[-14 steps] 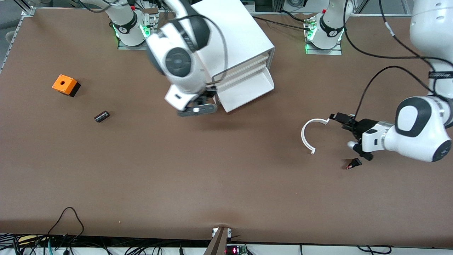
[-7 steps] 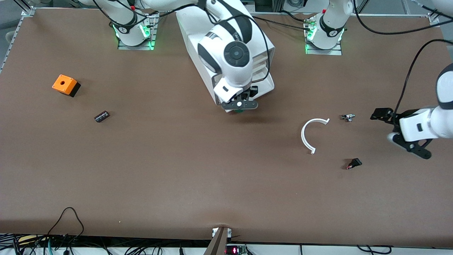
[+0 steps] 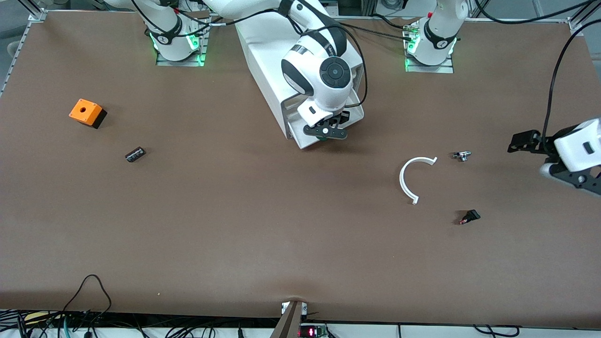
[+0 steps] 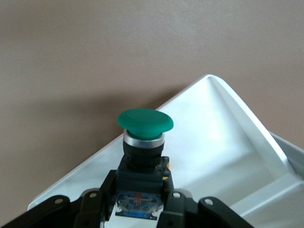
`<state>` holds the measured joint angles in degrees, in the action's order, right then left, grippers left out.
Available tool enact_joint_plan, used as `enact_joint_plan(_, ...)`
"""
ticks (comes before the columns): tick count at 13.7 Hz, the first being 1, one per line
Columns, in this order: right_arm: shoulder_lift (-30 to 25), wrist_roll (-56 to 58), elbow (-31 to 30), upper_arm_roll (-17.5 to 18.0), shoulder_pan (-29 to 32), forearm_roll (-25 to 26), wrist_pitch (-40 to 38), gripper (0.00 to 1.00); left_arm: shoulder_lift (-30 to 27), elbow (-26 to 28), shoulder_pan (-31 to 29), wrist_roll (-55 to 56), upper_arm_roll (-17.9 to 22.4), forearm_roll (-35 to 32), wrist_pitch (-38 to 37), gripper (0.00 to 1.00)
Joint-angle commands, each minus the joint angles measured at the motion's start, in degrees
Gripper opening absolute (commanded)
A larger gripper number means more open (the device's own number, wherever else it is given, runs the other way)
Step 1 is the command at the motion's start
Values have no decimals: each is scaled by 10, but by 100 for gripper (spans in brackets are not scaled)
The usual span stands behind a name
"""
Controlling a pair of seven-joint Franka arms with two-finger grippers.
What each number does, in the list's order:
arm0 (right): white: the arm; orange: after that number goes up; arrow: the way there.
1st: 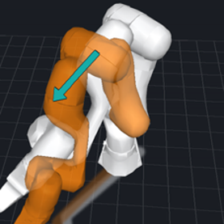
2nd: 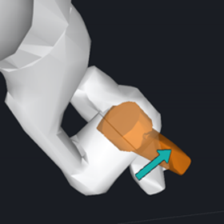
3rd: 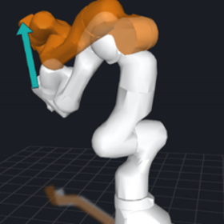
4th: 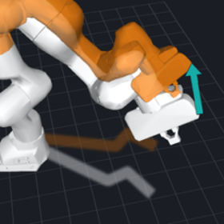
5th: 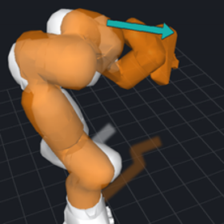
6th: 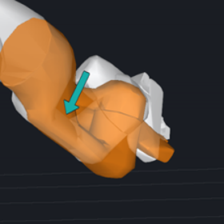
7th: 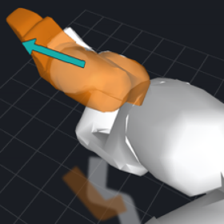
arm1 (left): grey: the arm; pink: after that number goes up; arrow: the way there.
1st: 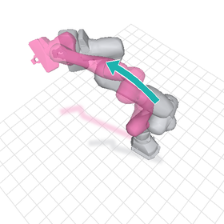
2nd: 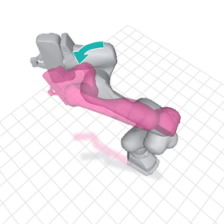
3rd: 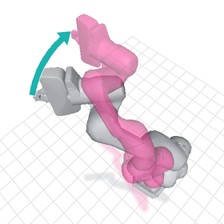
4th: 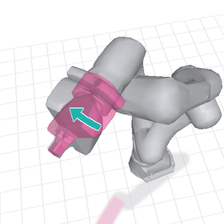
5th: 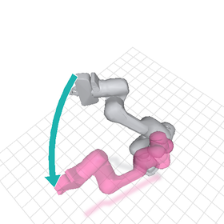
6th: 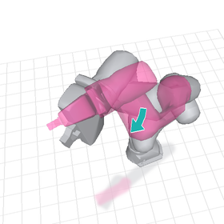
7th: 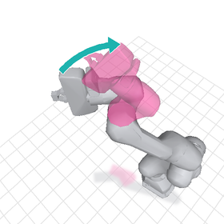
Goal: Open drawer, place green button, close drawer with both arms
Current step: 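Lower the green button into the open drawer with the right gripper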
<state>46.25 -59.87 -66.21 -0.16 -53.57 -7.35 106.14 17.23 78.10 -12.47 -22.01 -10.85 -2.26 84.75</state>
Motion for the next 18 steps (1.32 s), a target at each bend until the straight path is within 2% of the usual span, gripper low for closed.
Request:
enact_joint_plan(1, 1, -24, -15, -6, -24, -6, -10, 0, -23, 9, 2, 6, 0, -17, -15, 100)
enact_joint_plan(6, 0, -39, -21, -6, -28, -5, -41, 0, -46, 13, 7, 60, 4, -16, -13, 100)
enact_joint_plan(9, 0, -44, -33, -6, -36, -3, -52, 0, -101, 50, 78, 151, 56, -14, -13, 100)
enact_joint_plan(10, 0, -47, -35, -6, -36, -2, -52, 6, -121, 70, 96, 172, 71, -12, -10, 100)
enact_joint_plan(11, 0, -46, -36, -6, -36, 0, -52, 22, -144, 96, 116, 187, 92, -9, 0, 100)
enact_joint_plan(12, -1, -47, -35, -6, -36, 1, -52, 65, -163, 120, 132, 194, 111, -7, 12, 100)
enact_joint_plan(14, -1, -47, -33, -10, -35, 2, -50, 100, -197, 168, 144, 196, 127, -7, 44, 100)
enact_joint_plan(16, -2, -46, -31, -12, -32, 1, -48, 100, -214, 204, 135, 196, 127, -6, 71, 100)
enact_joint_plan(18, -3, -40, -27, -19, -29, 1, -45, 100, -213, 207, 118, 195, 122, 1, 76, 100)
